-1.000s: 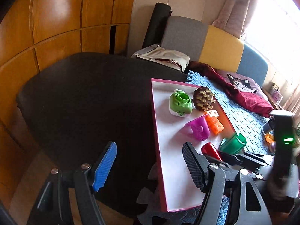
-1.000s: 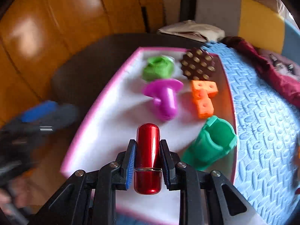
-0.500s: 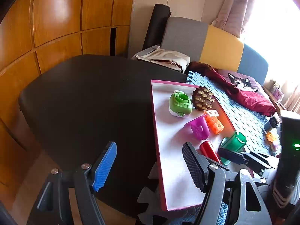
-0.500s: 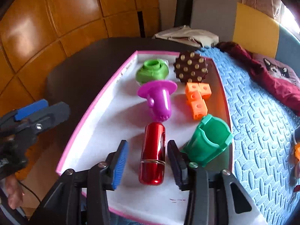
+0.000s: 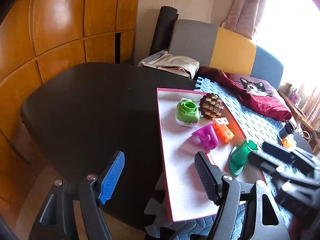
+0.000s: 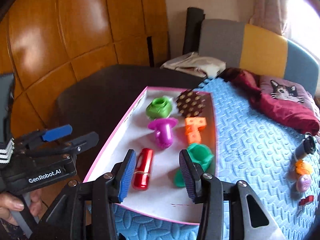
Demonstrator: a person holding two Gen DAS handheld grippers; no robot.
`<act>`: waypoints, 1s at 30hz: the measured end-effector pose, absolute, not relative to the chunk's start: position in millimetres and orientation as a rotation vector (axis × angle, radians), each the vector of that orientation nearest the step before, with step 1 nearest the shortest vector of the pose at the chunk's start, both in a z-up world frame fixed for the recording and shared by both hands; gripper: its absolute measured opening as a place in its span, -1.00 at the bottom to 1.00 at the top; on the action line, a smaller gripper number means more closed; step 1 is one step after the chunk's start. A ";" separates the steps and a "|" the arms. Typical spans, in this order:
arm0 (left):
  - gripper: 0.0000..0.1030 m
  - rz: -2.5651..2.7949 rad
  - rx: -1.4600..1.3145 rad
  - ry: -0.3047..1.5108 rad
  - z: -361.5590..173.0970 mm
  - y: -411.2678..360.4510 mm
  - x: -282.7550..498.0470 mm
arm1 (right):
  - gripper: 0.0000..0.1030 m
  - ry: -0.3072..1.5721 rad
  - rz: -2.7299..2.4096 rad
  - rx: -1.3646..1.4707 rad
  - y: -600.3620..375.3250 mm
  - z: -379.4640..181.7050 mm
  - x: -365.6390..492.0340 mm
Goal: Organize rigid objects
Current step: 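Move the right tool back over the remaining toys on the mat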
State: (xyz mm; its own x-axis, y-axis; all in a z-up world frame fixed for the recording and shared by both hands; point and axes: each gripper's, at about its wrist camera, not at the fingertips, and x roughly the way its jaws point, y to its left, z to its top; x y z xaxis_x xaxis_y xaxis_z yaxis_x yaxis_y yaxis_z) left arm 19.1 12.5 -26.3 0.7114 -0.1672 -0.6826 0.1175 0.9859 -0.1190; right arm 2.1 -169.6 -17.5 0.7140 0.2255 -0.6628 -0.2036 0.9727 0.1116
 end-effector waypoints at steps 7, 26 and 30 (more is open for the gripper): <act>0.43 -0.168 -0.054 0.760 -23.2 6.8 16.5 | -0.12 0.696 0.131 0.071 -221.1 3.3 -5.7; 0.43 -0.190 0.002 0.764 -20.3 -12.5 12.8 | -0.12 0.644 -0.298 0.097 -377.3 6.0 -31.5; 0.43 -0.192 0.015 0.758 -17.6 -16.8 12.2 | -0.12 0.621 -0.443 0.124 -422.0 -2.0 -41.5</act>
